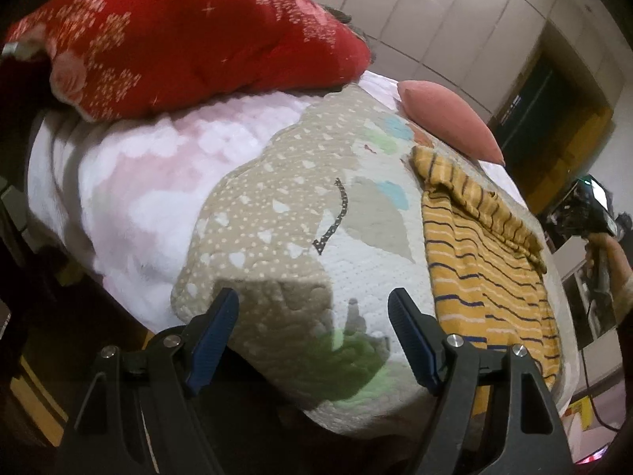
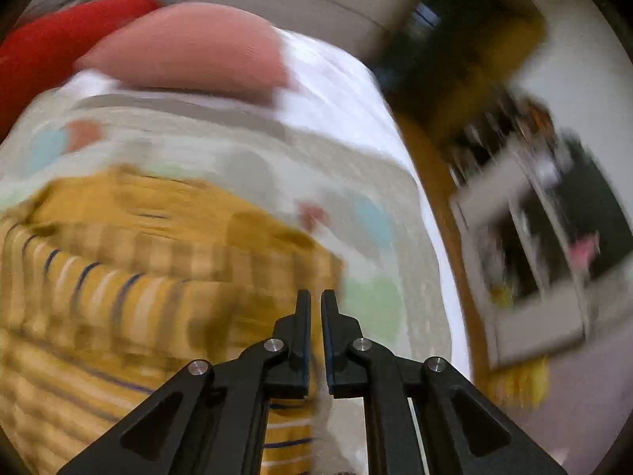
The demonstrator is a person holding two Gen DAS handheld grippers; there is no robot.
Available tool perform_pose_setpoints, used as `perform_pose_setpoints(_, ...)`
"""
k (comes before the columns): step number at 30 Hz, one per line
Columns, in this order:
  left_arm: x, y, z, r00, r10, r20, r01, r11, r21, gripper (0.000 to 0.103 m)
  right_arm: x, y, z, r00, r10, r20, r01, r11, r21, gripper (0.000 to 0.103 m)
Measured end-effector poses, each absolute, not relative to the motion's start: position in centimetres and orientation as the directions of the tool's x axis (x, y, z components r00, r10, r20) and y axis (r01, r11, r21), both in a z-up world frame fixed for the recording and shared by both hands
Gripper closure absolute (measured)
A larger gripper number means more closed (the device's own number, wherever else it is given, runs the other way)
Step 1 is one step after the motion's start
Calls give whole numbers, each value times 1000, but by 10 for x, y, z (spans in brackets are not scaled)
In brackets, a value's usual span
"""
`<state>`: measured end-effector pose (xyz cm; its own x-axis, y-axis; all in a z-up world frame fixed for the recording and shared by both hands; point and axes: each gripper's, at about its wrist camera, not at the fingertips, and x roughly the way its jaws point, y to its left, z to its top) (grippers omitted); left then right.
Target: Fold small clothes
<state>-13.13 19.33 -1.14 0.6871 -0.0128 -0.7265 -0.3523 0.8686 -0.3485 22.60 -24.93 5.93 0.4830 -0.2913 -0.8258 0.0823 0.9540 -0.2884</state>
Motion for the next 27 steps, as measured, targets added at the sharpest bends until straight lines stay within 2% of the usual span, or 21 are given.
perform_pose_setpoints(2, -125, 189, -12, 672, -11, -740, -352, 875, -332, 26, 215, -275, 54, 498, -159, -853, 111, 987, -119, 67)
perform_pose_setpoints(3, -121, 187, -13, 667, -18, -745, -348, 876, -333, 26, 206, -281, 52, 512, -130, -849, 121, 989, -79, 64)
perform_pose_setpoints(9, -94, 155, -16, 649, -74, -758, -278, 903, -327, 26, 151, -298, 38, 557, 70, -828, 69, 989, 129, 64)
perform_pose_setpoints(15, -69, 115, -23, 613, -142, -777, -192, 927, -321, 26, 79, -305, 2, 538, 213, -816, 19, 964, 264, 59)
perform_pose_setpoints(18, -60, 98, -25, 600, -169, -782, -151, 936, -318, 26, 40, -312, -6, 561, 235, -794, 17, 955, 295, 54)
perform_pose_setpoints(20, -57, 88, -24, 601, -189, -777, -122, 939, -322, 26, 19, -318, -12, 585, 249, -772, 28, 945, 326, 46)
perform_pose_setpoints(27, -44, 61, -27, 573, -218, -790, -70, 947, -313, 26, -26, -321, -20, 664, 256, -702, 54, 920, 387, 46)
